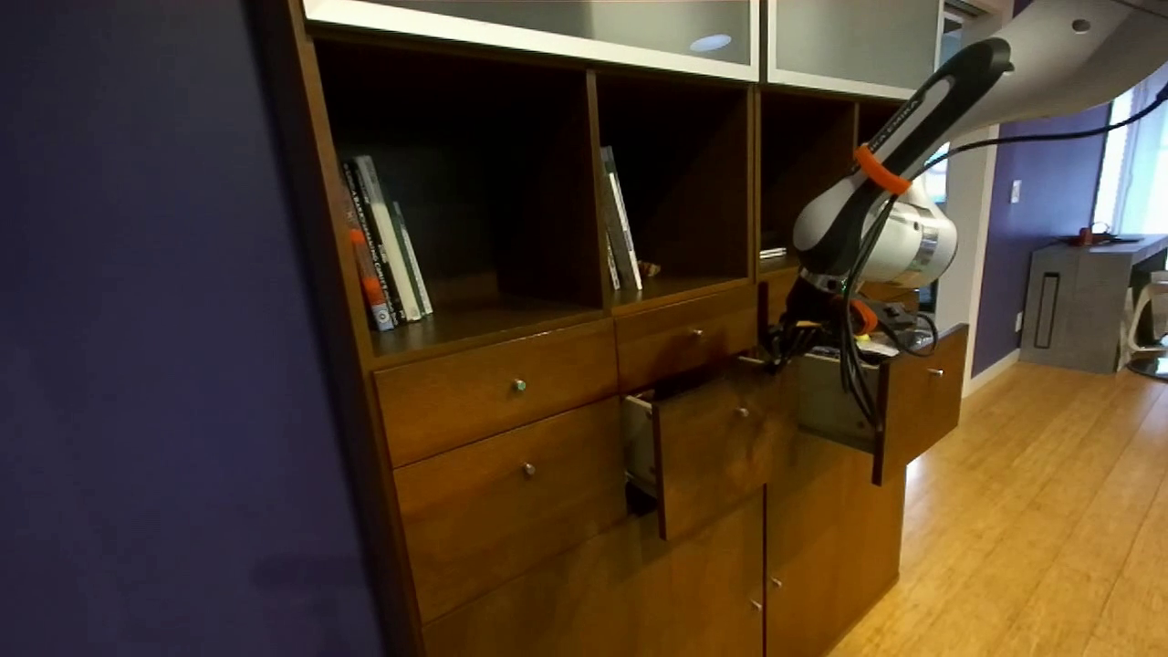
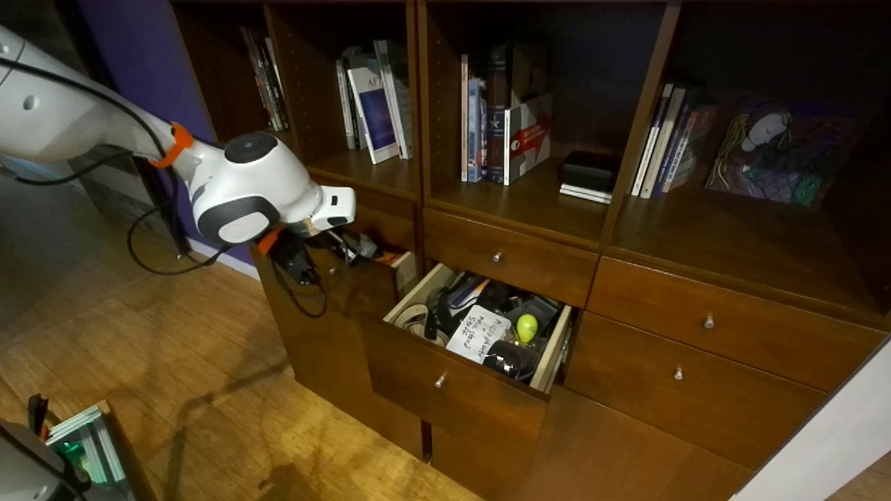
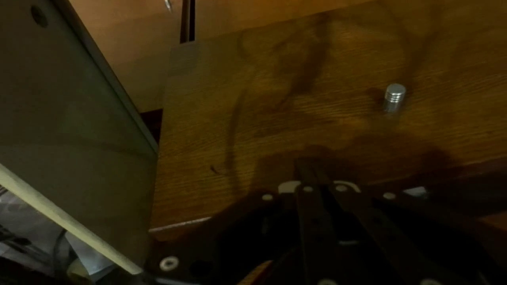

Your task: Close the middle drawers

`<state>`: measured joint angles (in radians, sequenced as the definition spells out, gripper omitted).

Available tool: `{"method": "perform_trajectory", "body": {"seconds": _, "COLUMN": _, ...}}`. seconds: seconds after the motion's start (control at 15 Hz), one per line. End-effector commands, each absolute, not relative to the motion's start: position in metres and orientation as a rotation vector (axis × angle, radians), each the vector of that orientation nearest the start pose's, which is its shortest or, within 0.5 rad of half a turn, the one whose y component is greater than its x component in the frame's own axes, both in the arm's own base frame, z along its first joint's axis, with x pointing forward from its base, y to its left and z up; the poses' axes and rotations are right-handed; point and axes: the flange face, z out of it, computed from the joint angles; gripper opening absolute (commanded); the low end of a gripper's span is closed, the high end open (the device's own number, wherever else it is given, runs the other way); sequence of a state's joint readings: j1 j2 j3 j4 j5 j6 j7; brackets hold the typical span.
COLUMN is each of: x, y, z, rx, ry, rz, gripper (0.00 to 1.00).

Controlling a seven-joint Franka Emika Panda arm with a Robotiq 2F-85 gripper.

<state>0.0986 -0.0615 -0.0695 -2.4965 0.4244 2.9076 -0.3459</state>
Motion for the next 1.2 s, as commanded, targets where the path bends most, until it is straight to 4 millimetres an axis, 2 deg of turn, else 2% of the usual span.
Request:
{"method": "perform_trajectory", "body": {"seconds": 0.0, "x": 0.518, "y": -0.004, "z": 0.353, "rx": -2.889, "ry": 0.013, "rz": -0.780, "gripper": 0.00}}
{"method": "perform_trajectory", "body": {"seconds": 0.8, "x": 0.555, "y": -0.005, "z": 0.342, "rx": -2.798, "ry": -0.035, "rz": -0.860, "gripper": 0.00}}
{"method": "perform_trajectory", "body": {"seconds": 0.93, "x": 0.558, "y": -0.006, "z": 0.338, "rx": -2.801, "ry": -0.049, "rz": -0.852, "gripper": 0.00}}
{"method": "perform_trajectory", "body": {"seconds": 1.13, "x": 0.548, "y": -0.015, "z": 0.331, "rx": -2.837, "ry": -0.078, "rz": -0.746, "gripper": 0.00}}
